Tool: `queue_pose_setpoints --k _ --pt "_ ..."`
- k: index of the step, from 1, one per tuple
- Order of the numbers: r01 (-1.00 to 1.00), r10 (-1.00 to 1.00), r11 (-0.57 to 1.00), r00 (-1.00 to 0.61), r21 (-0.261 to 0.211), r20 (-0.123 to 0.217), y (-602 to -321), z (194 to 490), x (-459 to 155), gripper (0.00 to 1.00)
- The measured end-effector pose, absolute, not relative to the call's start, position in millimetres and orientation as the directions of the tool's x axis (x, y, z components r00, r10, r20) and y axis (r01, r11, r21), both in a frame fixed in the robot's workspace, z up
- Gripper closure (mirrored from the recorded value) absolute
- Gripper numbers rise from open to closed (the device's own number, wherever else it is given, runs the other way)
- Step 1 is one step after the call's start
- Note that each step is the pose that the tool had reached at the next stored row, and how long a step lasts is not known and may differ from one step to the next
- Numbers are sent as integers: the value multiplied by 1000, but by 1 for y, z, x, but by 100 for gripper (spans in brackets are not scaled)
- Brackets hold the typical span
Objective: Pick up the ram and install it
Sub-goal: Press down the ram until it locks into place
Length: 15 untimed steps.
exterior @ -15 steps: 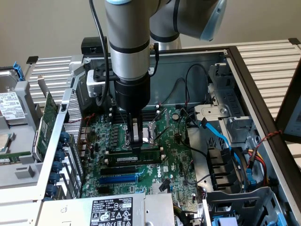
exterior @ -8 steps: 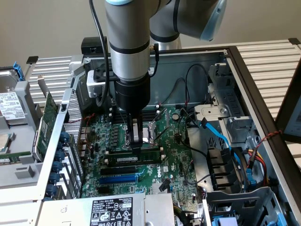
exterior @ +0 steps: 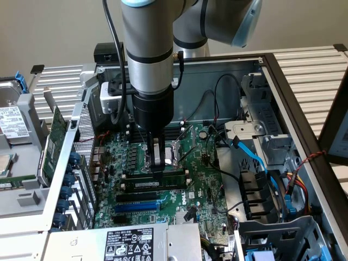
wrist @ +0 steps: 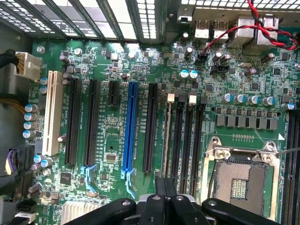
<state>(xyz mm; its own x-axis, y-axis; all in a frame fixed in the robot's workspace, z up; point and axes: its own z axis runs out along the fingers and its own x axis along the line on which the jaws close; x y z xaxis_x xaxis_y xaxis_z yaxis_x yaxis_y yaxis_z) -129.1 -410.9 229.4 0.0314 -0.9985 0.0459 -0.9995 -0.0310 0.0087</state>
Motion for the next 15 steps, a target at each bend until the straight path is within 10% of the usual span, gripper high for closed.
queue_pose_setpoints --k 15 --pt "-999 -999 -31 31 5 30 -411 228 -131 90"
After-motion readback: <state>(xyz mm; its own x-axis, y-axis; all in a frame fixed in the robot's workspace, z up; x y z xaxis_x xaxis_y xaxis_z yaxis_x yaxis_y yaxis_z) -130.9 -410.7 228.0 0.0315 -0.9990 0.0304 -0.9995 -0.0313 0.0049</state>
